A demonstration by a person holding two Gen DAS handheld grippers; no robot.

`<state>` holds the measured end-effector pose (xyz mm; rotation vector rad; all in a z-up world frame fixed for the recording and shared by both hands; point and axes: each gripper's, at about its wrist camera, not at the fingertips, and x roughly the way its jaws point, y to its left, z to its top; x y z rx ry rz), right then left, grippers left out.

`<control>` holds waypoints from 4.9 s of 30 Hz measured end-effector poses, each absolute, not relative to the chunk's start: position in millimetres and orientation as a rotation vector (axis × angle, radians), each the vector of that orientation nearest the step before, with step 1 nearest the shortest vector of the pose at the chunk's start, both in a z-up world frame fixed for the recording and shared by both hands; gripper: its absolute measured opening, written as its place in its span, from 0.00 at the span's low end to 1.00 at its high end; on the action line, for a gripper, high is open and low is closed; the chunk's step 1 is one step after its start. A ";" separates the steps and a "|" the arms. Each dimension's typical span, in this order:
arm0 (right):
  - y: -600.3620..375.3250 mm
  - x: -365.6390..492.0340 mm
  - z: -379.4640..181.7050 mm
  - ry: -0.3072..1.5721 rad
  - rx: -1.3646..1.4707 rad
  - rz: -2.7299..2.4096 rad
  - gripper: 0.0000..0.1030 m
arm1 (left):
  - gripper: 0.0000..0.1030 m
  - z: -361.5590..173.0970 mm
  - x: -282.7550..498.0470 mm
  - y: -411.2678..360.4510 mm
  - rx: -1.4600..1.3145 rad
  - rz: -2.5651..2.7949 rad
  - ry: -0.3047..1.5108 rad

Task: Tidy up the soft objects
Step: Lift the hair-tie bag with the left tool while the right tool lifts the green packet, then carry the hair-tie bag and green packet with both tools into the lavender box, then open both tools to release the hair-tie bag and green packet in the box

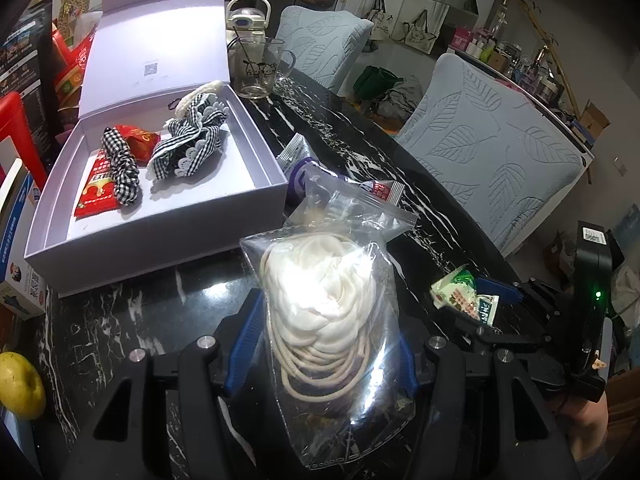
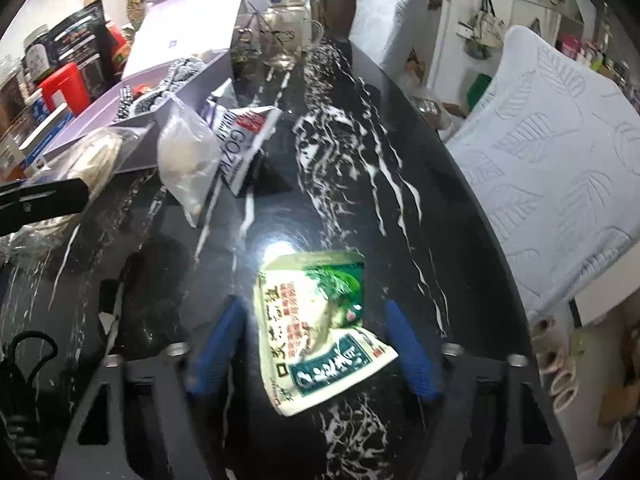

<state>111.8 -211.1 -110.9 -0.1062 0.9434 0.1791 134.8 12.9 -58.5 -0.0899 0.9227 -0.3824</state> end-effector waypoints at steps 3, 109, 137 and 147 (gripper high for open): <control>-212.1 110.3 -110.4 0.922 -0.105 0.183 0.52 | 0.55 -60.5 134.4 13.0 -0.089 -0.383 0.928; -29.1 306.9 48.2 0.537 -0.044 0.655 0.48 | 0.56 26.9 294.6 150.3 -0.039 -0.014 0.646; -23.3 347.3 -13.1 0.755 -0.064 0.632 0.48 | 0.57 -65.0 351.9 149.6 -0.029 0.062 0.987; -17.8 356.7 -29.9 0.814 -0.066 0.633 0.48 | 0.65 -79.6 366.7 146.9 -0.048 0.044 1.079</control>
